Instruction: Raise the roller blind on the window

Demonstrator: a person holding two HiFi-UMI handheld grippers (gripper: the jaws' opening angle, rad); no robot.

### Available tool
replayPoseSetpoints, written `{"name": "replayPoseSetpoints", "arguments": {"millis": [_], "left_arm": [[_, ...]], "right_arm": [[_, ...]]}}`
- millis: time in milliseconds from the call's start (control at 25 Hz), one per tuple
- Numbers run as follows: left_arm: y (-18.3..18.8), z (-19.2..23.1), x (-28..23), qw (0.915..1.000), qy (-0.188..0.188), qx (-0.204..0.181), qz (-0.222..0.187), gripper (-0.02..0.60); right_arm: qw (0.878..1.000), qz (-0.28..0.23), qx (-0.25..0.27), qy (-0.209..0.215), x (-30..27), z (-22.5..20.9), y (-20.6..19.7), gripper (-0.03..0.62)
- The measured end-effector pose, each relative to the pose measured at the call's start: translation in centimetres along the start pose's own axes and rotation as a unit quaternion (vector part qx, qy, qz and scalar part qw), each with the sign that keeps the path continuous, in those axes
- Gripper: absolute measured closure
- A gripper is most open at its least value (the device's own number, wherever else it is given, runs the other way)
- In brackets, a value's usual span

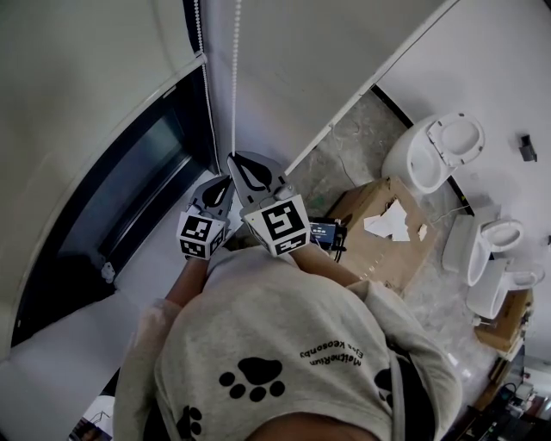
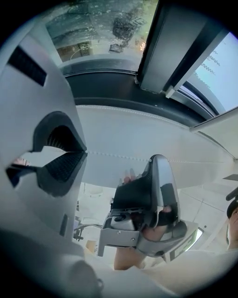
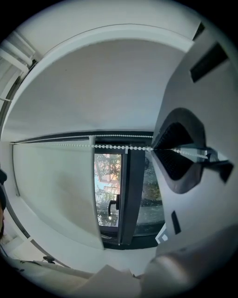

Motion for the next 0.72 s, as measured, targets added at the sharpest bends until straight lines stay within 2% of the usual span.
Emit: {"name": "replayPoseSetpoints", "arguments": {"millis": [120,160,240,320,440,640,720], "left_arm": [[-0.4,-0.2,0.0,0.9999,-0.016,-0.004,0.0,0.569],[-0.4,-0.3,0.1,0.9997,-0.022,-0.014,0.0,0.55],[0.2,-0.2,0.5,0.999,-0.029,-0.033,-0.008,0.464],[1.3,0.1,1.4,0.9988,-0.031,-0.032,-0.022,0.462],[4.0,0.4,3.1,0.998,-0.034,-0.021,-0.05,0.462],[10.1,0.4,6.2,0.9934,-0.043,-0.06,-0.087,0.465],[12.8,-0.1,7.2,0.9906,-0.057,-0.064,-0.107,0.472]], "right_arm": [[1.0,0.003,-0.001,0.0,0.1,0.1,-0.4,0.583],[1.0,0.004,-0.001,-0.001,0.1,0.1,-0.5,0.583],[1.0,0.002,0.001,-0.002,0.2,-0.1,-0.6,0.583],[1.0,-0.002,0.003,-0.002,0.1,-0.1,-0.6,0.583],[1.0,-0.006,0.006,-0.001,0.1,-0.2,-0.5,0.583],[1.0,-0.012,0.008,0.001,0.1,0.0,-0.5,0.583],[1.0,-0.012,0.007,0.003,0.1,-0.1,-0.5,0.583]]}}
Point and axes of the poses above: the fingertips, and each gripper's own axes: x backward along the fingers, z to its left, y out of its top, the point moved 9 cm from there along x, backward along the fingers, and after that the axes turned 7 degrees about z, right-handed, at the moved point
